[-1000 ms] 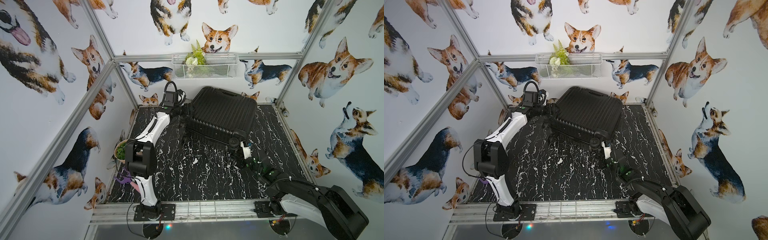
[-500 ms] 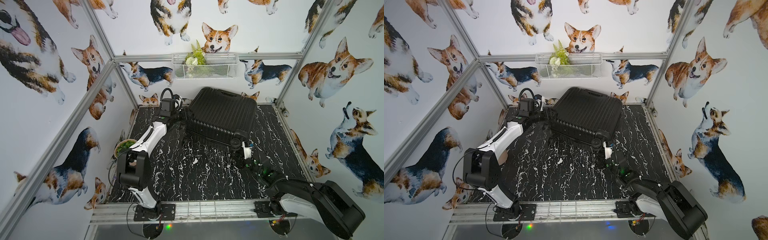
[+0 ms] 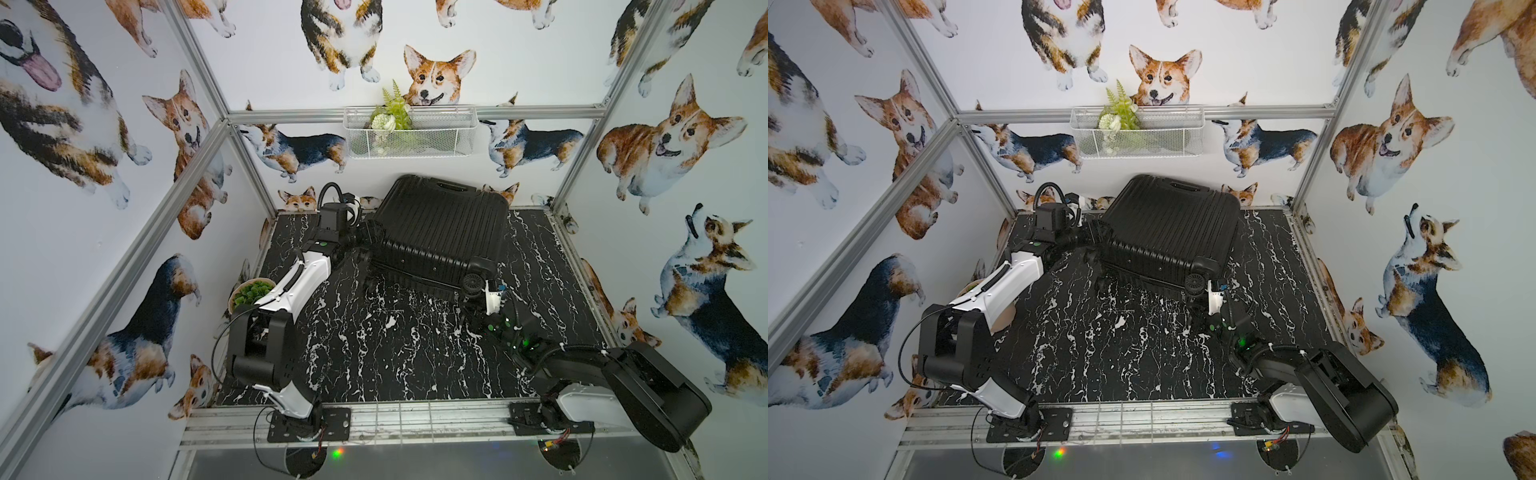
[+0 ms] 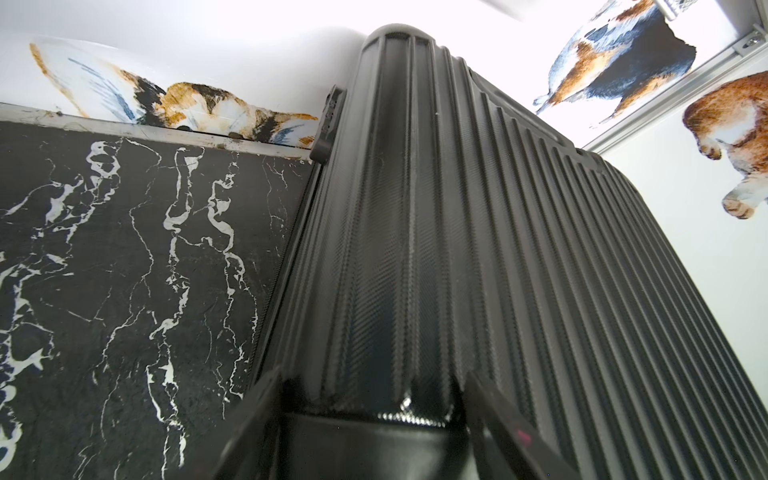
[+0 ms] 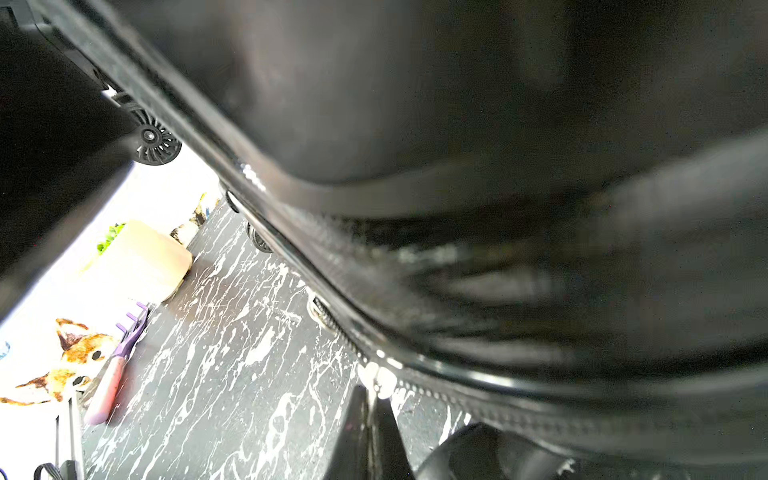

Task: Close the suitcase zippers
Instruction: Zip the zipper on the suitcase.

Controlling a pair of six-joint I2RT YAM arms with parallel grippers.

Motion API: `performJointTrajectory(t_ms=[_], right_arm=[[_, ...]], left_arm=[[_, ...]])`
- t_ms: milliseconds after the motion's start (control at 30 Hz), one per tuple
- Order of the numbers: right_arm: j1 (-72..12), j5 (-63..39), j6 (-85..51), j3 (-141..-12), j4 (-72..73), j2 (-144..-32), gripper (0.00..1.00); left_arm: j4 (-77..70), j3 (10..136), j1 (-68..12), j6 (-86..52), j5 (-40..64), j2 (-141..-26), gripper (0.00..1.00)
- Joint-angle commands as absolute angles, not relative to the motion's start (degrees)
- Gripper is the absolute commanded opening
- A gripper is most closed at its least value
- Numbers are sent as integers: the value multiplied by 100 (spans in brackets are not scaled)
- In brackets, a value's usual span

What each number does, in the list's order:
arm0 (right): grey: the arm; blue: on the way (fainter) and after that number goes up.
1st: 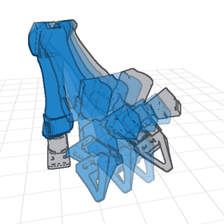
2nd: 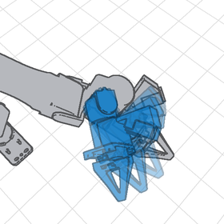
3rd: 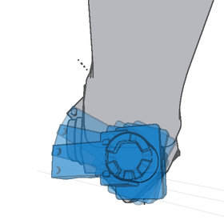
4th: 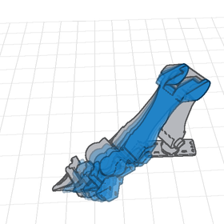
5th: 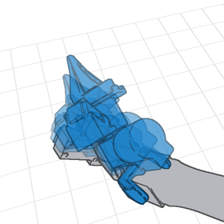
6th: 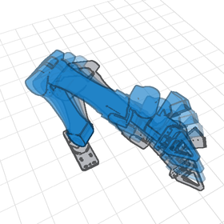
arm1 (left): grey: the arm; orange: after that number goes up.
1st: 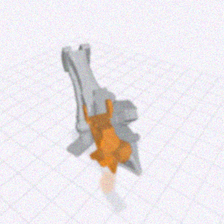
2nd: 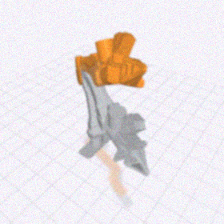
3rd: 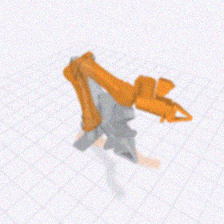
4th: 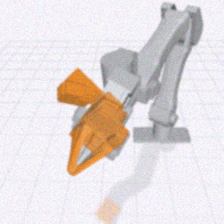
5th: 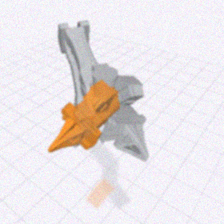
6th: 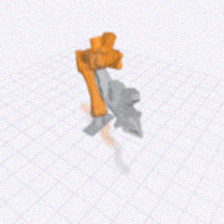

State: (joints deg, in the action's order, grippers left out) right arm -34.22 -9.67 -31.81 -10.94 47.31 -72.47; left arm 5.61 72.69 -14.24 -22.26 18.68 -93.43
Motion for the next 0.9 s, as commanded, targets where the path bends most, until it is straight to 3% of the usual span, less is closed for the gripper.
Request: performJointTrajectory(t_ms=[0,267,367,500,600,733,867], right_arm=[[-3454,-2002,-3104,-1252,5439,-7359,0],[-3449,-2302,-3116,-1318,5685,-7636,0],[-3450,-1992,-3116,-1271,5633,-7603,0],[-3454,-1178,-2904,-1212,4931,-7187,0],[-3454,-512,-2688,-1230,4046,-6677,10],[-3453,349,-2399,-1169,3137,-5921,39],[-3454,1099,-2170,-1127,2380,-5285,49]], left_arm=[[1758,7183,-1502,-2275,2725,-9382,70],[1711,7145,-1508,-2312,2725,-9401,70],[1743,7161,-1505,-2296,2699,-9377,70],[2048,7402,-1507,-2065,2458,-9265,79],[2294,7637,-1512,-1838,2173,-9099,87],[2657,7983,-1507,-1517,1775,-8825,92],[2817,8056,-1506,-1262,1360,-8407,94]])
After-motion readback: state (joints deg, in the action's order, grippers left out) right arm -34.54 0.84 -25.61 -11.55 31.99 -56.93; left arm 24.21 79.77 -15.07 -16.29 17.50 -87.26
